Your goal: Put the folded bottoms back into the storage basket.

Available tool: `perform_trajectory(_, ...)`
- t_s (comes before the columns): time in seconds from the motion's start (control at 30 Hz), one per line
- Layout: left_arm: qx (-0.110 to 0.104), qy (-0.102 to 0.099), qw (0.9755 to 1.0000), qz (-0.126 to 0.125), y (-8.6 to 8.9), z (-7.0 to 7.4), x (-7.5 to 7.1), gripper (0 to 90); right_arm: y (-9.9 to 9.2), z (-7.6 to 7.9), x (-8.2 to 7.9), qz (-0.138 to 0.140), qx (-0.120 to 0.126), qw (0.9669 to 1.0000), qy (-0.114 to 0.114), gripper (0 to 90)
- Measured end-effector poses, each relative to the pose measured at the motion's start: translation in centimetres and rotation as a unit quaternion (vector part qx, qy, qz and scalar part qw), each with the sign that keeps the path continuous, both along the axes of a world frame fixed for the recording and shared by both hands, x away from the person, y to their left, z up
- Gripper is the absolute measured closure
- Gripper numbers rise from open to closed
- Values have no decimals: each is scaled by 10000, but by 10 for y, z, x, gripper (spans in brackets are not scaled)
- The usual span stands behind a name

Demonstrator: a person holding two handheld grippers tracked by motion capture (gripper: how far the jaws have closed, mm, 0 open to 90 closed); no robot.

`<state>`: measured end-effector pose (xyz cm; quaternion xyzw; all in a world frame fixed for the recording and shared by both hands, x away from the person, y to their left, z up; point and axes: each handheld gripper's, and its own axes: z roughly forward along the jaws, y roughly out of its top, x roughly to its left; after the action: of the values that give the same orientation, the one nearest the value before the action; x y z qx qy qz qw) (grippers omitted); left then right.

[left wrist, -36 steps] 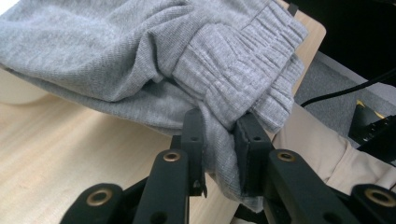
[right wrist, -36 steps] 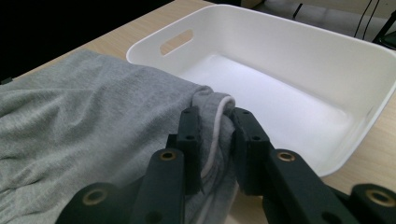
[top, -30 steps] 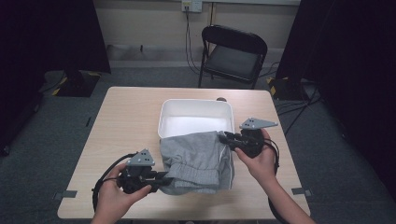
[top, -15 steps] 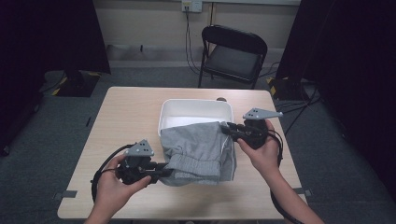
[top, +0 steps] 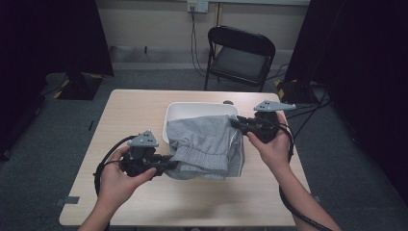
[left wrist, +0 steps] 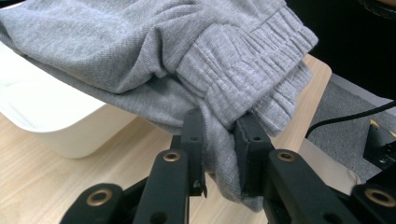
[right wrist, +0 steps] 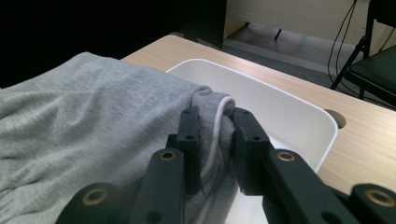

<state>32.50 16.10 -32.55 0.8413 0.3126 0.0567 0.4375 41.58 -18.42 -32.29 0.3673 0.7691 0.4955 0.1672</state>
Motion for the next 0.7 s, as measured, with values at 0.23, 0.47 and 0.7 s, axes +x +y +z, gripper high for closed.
perform_trajectory(0.23, -58, -29, 10000, 52, 0, 6, 10, 762, -3, 8, 8, -93, 11, 10000, -14, 750)
perform_trajectory(0.47, -39, -45, 9999, 102, 0, 16, 19, 762, -2, 16, 15, -154, -16, 9999, -27, 750)
perform_trajectory(0.7, -72, -96, 9998, 174, -1, 22, 27, 763, -2, 24, 22, -239, -39, 9997, -48, 750)
